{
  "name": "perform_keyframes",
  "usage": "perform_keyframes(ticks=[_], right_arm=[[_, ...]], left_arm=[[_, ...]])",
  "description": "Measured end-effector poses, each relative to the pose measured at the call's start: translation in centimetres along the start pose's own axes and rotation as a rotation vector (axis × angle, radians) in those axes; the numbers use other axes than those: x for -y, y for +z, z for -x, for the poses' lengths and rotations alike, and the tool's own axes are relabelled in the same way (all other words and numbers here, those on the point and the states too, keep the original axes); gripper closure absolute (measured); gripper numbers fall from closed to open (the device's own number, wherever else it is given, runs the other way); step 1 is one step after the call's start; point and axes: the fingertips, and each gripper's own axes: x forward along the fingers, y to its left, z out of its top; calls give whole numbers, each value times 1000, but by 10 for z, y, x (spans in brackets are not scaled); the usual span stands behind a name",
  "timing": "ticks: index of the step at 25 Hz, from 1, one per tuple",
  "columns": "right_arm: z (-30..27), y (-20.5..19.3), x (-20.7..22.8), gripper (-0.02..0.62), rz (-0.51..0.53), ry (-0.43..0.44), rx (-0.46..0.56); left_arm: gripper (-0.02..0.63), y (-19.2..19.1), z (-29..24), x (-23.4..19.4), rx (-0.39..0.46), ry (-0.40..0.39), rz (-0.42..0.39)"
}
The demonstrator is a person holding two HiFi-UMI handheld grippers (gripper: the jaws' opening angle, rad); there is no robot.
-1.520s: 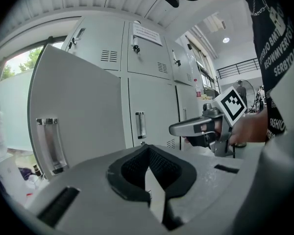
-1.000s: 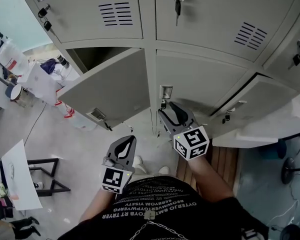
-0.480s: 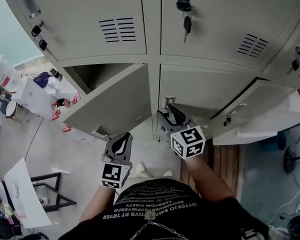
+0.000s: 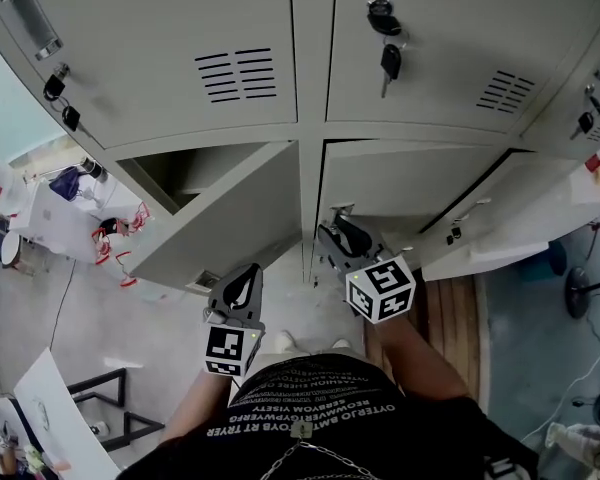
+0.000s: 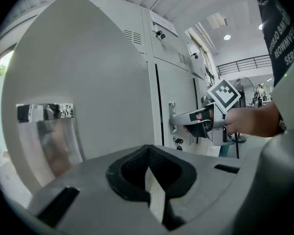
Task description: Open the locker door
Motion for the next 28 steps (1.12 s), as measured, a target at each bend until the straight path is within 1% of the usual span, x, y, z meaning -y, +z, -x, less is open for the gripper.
perform_keyframes(ticks=[6, 9, 12, 17, 19, 28], right_arm=[[18, -5, -6, 497, -26, -24, 14], [30, -8, -11, 502, -27, -21, 35], [46, -12, -17, 510, -24, -15, 49], [76, -20, -22, 509, -30, -37, 61], [86, -22, -23, 509, -27, -48, 63], [119, -31, -25, 514, -44, -98, 67]], left_arm=[[614, 3, -13, -12, 7, -50, -9], [614, 4, -21, -16, 7, -70, -20], [614, 5, -27, -20, 8, -83, -13], [614, 0, -40, -19, -18, -141, -2], [614, -1, -44, -21, -18, -143, -2], [614, 6, -62, -45, 2, -98, 11]])
